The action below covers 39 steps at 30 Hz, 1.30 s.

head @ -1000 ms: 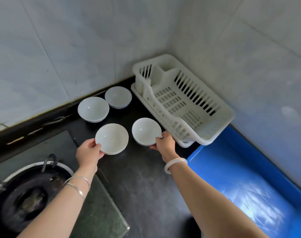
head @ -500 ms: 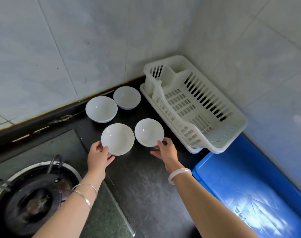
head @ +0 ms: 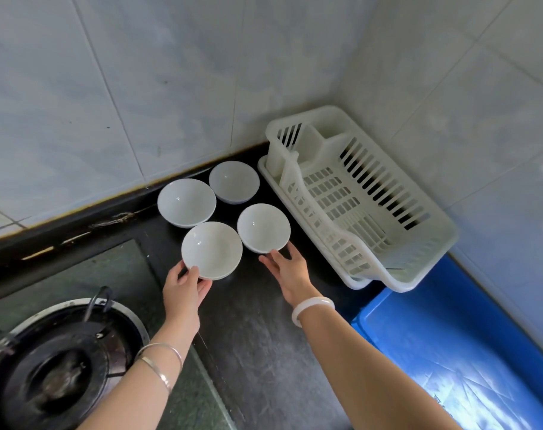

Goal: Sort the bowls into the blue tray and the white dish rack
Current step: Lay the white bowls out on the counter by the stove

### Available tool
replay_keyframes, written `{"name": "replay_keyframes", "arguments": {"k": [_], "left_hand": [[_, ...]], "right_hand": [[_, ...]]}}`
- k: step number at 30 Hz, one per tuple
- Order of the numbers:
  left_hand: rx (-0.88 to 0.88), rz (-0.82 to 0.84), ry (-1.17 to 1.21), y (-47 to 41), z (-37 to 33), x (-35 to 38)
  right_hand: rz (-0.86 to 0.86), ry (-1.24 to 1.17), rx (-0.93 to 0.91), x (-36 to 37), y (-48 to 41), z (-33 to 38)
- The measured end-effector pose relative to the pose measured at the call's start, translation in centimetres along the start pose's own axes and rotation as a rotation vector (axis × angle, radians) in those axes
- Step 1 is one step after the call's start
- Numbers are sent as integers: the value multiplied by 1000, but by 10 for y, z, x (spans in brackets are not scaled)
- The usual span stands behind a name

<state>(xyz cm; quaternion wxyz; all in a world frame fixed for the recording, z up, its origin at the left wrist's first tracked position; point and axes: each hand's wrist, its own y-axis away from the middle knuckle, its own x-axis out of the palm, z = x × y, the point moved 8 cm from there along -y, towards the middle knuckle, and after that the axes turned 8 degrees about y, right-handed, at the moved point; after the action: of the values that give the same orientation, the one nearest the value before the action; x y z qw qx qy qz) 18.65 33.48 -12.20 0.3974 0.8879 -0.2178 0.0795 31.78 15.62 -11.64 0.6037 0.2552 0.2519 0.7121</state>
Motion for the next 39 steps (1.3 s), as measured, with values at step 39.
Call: {"name": "replay_keyframes", "arguments": {"k": [39], "left_hand": [[182, 362, -662, 112, 71, 23]], "right_hand": [[-30, 618, -261, -123, 127, 5]]}}
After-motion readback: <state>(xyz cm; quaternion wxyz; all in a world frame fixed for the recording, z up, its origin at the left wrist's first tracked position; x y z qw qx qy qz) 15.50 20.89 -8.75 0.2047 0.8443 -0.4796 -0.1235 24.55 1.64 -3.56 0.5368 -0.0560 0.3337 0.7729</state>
